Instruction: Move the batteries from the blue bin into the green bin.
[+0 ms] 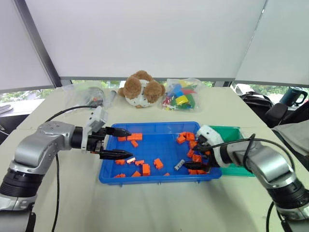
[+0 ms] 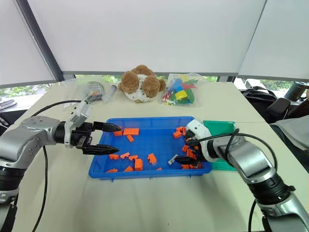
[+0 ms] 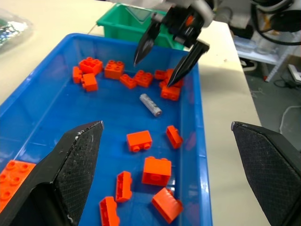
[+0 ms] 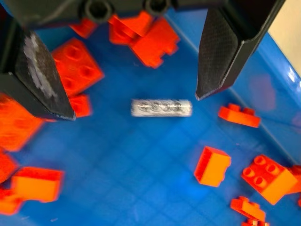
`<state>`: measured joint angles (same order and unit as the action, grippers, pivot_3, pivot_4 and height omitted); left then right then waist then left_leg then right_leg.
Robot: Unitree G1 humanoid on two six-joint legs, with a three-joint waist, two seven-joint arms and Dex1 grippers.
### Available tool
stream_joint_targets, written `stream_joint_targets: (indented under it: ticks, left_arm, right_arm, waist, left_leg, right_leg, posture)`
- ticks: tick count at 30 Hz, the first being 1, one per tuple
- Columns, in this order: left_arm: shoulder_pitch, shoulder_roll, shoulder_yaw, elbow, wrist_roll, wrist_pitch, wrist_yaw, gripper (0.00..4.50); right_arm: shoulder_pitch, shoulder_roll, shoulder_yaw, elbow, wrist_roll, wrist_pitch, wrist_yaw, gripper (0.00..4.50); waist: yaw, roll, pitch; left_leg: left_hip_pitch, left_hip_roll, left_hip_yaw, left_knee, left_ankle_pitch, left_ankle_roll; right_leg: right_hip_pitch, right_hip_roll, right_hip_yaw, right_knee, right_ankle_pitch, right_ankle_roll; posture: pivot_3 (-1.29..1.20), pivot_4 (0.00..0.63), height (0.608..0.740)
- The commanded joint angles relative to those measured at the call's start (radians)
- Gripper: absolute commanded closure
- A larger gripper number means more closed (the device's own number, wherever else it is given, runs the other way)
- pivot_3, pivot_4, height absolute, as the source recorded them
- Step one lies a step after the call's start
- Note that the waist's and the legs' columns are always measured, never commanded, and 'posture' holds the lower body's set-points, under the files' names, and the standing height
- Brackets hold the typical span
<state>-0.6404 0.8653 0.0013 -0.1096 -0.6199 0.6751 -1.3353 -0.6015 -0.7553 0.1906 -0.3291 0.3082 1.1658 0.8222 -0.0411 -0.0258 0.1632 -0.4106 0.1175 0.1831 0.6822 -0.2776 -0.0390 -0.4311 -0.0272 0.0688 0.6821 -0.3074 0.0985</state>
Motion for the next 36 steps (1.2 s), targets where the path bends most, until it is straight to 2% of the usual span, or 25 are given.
stream_joint_targets:
  ticks: [1,10,22,31,36]
  left_arm:
    - [-0.018,0.014,0.001,-0.024,0.000,-0.003,-0.008,0.00]
    - [-0.023,0.007,-0.007,-0.028,0.002,-0.005,0.002,0.00]
    - [-0.003,0.007,0.011,-0.046,-0.009,0.004,0.036,0.00]
    - [-0.002,-0.001,0.007,-0.035,-0.001,-0.011,0.040,0.00]
    - [-0.006,-0.012,0.000,-0.028,0.006,-0.028,0.042,0.00]
  right_arm:
    - [-0.030,0.044,0.018,-0.009,0.006,0.036,-0.050,0.05]
    - [-0.065,0.103,0.116,0.072,-0.005,0.051,-0.088,0.05]
    - [-0.105,0.045,0.258,0.145,-0.079,-0.030,-0.051,0.05]
    - [-0.129,-0.071,0.315,0.155,-0.118,-0.219,0.146,0.05]
    - [-0.201,-0.069,0.367,0.320,-0.213,-0.469,0.278,0.05]
  waist:
    - [0.000,0.000,0.000]
    - [-0.002,0.000,0.000]
    - [-0.001,-0.002,-0.001]
    - [0.002,-0.003,-0.002]
    - [-0.001,-0.003,-0.002]
  left_leg:
    - [0.000,0.000,0.000,0.000,0.000,0.000]
    - [0.000,0.000,0.000,0.000,0.000,0.000]
    - [0.000,0.000,0.000,0.000,0.000,0.000]
    - [0.000,0.000,0.000,0.000,0.000,0.000]
    - [0.000,0.000,0.000,0.000,0.000,0.000]
  right_leg:
    - [0.000,0.000,0.000,0.000,0.000,0.000]
    - [0.000,0.000,0.000,0.000,0.000,0.000]
    - [0.000,0.000,0.000,0.000,0.000,0.000]
    - [0.000,0.000,0.000,0.000,0.000,0.000]
    - [0.000,0.000,0.000,0.000,0.000,0.000]
  posture:
    - [0.00,0.150,0.733]
    - [0.00,0.150,0.733]
    - [0.00,0.150,0.733]
    - [0.00,0.150,0.733]
    - [0.00,0.150,0.733]
